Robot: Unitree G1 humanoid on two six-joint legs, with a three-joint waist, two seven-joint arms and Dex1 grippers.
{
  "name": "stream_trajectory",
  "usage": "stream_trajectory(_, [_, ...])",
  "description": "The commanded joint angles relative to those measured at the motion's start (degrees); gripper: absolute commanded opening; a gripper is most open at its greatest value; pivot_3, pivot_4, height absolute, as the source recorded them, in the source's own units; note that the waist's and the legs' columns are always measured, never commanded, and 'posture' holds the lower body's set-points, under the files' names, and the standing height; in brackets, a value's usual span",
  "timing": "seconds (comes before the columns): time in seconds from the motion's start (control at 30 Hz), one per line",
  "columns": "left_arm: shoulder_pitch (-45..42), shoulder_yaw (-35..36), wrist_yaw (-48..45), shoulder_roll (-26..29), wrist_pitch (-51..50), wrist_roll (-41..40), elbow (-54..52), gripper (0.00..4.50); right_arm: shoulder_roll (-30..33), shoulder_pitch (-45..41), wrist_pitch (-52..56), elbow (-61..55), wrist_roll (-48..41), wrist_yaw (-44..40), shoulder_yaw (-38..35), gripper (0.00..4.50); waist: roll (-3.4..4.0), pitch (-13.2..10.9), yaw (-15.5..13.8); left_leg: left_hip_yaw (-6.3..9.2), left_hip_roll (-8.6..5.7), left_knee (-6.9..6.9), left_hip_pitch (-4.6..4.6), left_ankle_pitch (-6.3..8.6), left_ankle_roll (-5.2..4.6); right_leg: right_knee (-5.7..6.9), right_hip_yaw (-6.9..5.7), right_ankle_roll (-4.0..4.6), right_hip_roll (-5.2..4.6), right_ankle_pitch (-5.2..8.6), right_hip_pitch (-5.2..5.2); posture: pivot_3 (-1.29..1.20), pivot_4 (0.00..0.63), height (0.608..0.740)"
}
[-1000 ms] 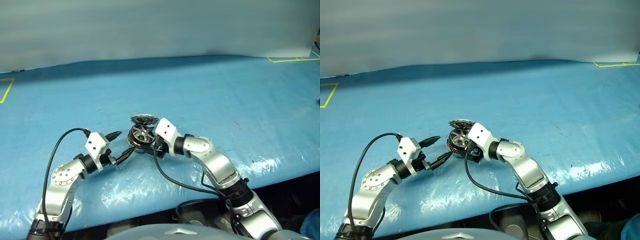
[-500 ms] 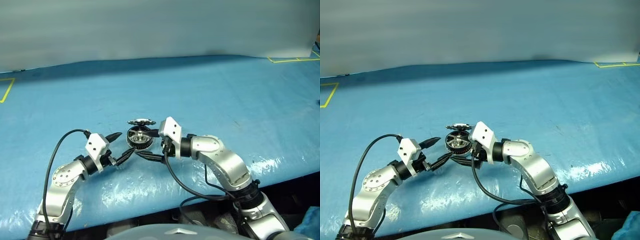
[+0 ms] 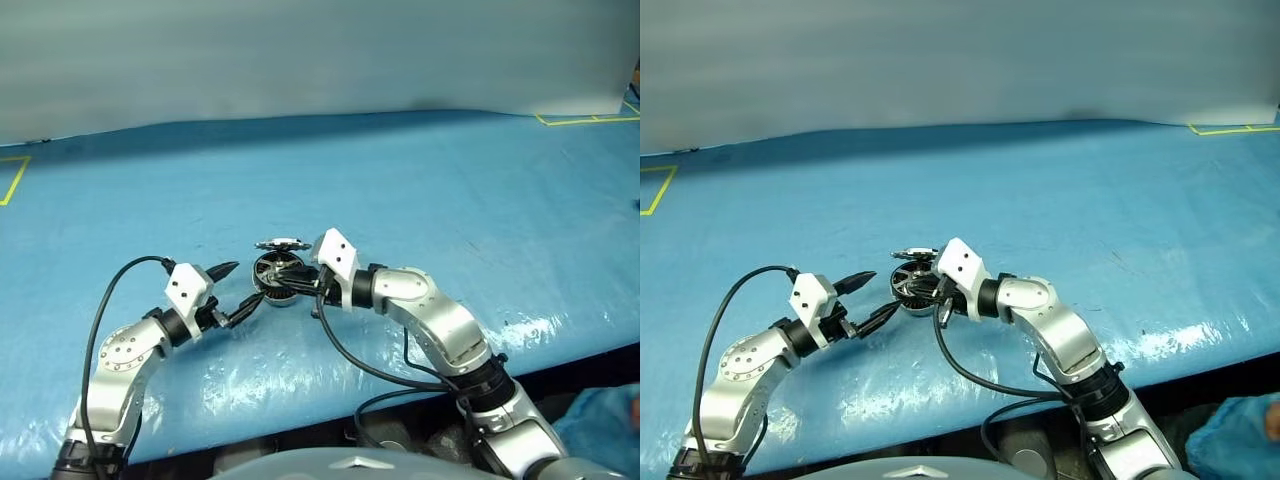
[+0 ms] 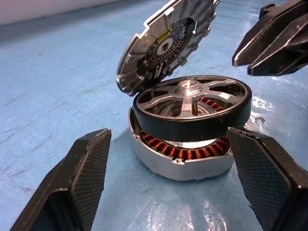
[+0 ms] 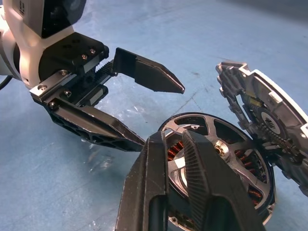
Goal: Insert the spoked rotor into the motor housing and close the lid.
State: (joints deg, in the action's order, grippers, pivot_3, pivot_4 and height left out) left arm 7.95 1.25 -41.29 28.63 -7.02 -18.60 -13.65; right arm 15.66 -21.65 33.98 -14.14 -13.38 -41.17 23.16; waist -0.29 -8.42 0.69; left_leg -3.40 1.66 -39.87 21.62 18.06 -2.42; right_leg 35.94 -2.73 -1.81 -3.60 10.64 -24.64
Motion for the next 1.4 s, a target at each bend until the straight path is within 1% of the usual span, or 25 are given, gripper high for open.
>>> stream_trajectory(0.03, [-0.1, -0.4, -0.2, -0.1, 0.5, 0.2, -1.9, 4.13, -1.5, -2.3, -2.2, 2.3, 1.9, 2.1, -0.5, 0.67, 0.00, 0.0, 0.0, 0.00, 0.01, 0.00, 0.00, -0.01, 0.01, 0.00, 0.00, 0.00, 0.01, 0.00, 0.00, 0.00, 0.150, 0.740])
stream_trajectory(0.2, [0.0, -0.3, 0.0, -0.2, 0.6, 0.3, -1.9, 4.13, -1.5, -2.4, -3.2, 3.2, 3.0, 1.6, 0.6, 0.67, 0.00, 0.0, 0.0, 0.00, 0.01, 0.01, 0.01, -0.10, 0.17, -0.01, -0.01, 0.00, 0.01, 0.00, -0.01, 0.00, 0.150, 0.740])
stream_trajectory(0.43, [0.5, -0.3, 0.1, -0.6, 0.6, 0.1, -1.9, 4.13, 1.9, -1.6, -7.2, 2.6, 7.9, -1.7, 6.7, 0.67, 0.00, 0.0, 0.0, -0.01, 0.02, 0.01, 0.00, -0.04, 0.08, 0.00, -0.01, 0.00, 0.01, 0.00, -0.01, 0.00, 0.150, 0.740])
stream_trajectory(0.57, [0.3, -0.4, 0.0, -0.6, 0.5, 0.2, -1.6, 4.13, 1.2, -2.4, -8.2, 5.8, 11.8, 1.3, 7.7, 0.67, 0.00, 0.0, 0.0, 0.00, 0.02, 0.01, 0.00, -0.01, 0.02, 0.00, -0.01, 0.00, 0.01, 0.00, 0.00, 0.00, 0.150, 0.740])
stream_trajectory(0.67, [0.1, -0.9, -0.2, -0.7, 0.5, 0.4, -1.5, 4.13, -0.3, -2.9, -8.6, 8.7, 13.3, 3.6, 6.7, 0.67, 0.00, 0.0, 0.0, 0.00, 0.02, 0.00, 0.00, -0.04, 0.07, 0.01, -0.02, 0.00, 0.01, 0.00, 0.00, 0.00, 0.150, 0.740])
stream_trajectory(0.77, [0.0, -1.1, -0.2, -0.8, 0.5, 0.4, -1.5, 4.13, -1.6, -3.1, -8.2, 10.2, 12.9, 4.7, 4.7, 0.67, 0.00, 0.0, 0.0, 0.00, 0.03, 0.00, 0.00, -0.11, 0.20, 0.01, -0.01, 0.00, 0.03, 0.00, 0.00, 0.00, 0.150, 0.740])
stream_trajectory(0.9, [-0.1, -1.2, -0.2, -0.7, 0.6, 0.3, -1.5, 4.13, -1.7, -2.2, -8.2, 8.1, 10.3, 2.5, 3.1, 0.67, -0.01, 0.0, -0.1, 0.01, 0.02, 0.00, 0.00, -0.10, 0.17, 0.00, -0.01, 0.00, 0.02, 0.00, 0.01, 0.00, 0.150, 0.740])
stream_trajectory(1.03, [-0.2, -0.9, -0.4, -0.9, 0.6, -0.3, -1.5, 4.13, -2.4, -1.2, -8.1, 7.3, 8.6, 2.3, 1.5, 0.67, 0.00, 0.0, 0.0, 0.00, 0.02, 0.01, 0.00, -0.09, 0.15, 0.00, -0.01, 0.00, 0.01, 0.00, 0.00, 0.00, 0.150, 0.740])
stream_trajectory(1.17, [-0.2, -0.3, -0.6, -1.0, 0.3, -1.2, -1.9, 4.13, -3.9, 0.9, -5.3, 2.0, 0.7, -0.3, -2.6, 0.67, 0.00, 0.0, 0.0, 0.01, 0.04, 0.03, 0.00, -0.07, 0.13, 0.00, -0.02, 0.00, 0.02, 0.00, 0.00, 0.00, 0.150, 0.740])
stream_trajectory(1.23, [-0.2, -0.2, -0.7, -0.8, 0.2, -1.4, -2.0, 4.13, -3.2, 1.9, -3.4, -0.9, -2.0, -1.5, -3.8, 0.67, 0.01, 0.0, 0.0, 0.01, 0.07, 0.03, 0.01, -0.03, 0.06, 0.00, -0.01, 0.00, 0.02, 0.00, -0.01, 0.00, 0.150, 0.740])
stream_trajectory(1.4, [-0.3, 0.0, -0.5, -0.9, 0.3, -1.5, -2.1, 4.13, 1.5, 5.9, -3.0, -4.3, -1.6, -1.6, -4.0, 0.67, -0.01, 0.0, -0.2, 0.03, 0.06, 0.02, 0.00, 0.00, -0.01, 0.00, -0.02, 0.00, -0.03, 0.00, 0.02, 0.00, 0.150, 0.740])
